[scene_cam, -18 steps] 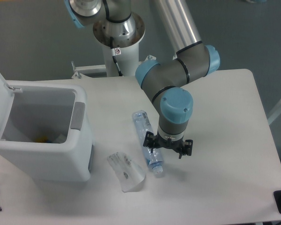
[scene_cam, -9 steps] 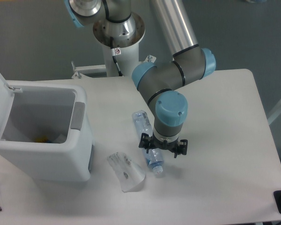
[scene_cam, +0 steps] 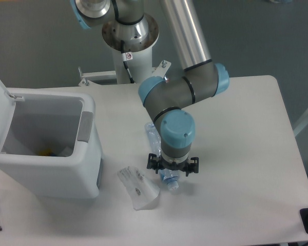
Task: Place the trash in the trash can
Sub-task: 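Lower the gripper onto the bottle and close around it, then lift the bottle and carry it toward the trash bin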
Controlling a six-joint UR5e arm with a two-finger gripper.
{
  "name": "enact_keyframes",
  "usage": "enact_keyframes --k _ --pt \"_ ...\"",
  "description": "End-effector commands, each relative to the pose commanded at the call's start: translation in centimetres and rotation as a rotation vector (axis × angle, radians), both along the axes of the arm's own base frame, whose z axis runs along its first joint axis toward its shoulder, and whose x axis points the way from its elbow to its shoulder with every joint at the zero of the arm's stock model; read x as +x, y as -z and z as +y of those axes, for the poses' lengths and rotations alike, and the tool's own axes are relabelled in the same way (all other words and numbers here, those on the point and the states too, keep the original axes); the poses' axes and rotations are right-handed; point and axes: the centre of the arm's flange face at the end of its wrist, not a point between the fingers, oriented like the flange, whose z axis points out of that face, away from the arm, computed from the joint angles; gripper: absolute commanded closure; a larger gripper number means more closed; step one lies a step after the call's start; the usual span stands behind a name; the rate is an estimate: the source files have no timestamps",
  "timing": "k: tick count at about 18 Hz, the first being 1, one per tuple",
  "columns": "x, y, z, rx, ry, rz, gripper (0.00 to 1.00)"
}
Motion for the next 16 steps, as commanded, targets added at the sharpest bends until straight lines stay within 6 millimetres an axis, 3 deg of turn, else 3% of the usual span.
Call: enact_keyframes --k 3,9,16 --pt "-0.04 0.2 -0.02 -0.005 -0.002 0.001 0.0" --pt "0.12 0.55 -0.16 -0.017 -0.002 0.002 0.26" --pt "0.04 0.48 -0.34 -0.036 -0.008 0.022 0.38"
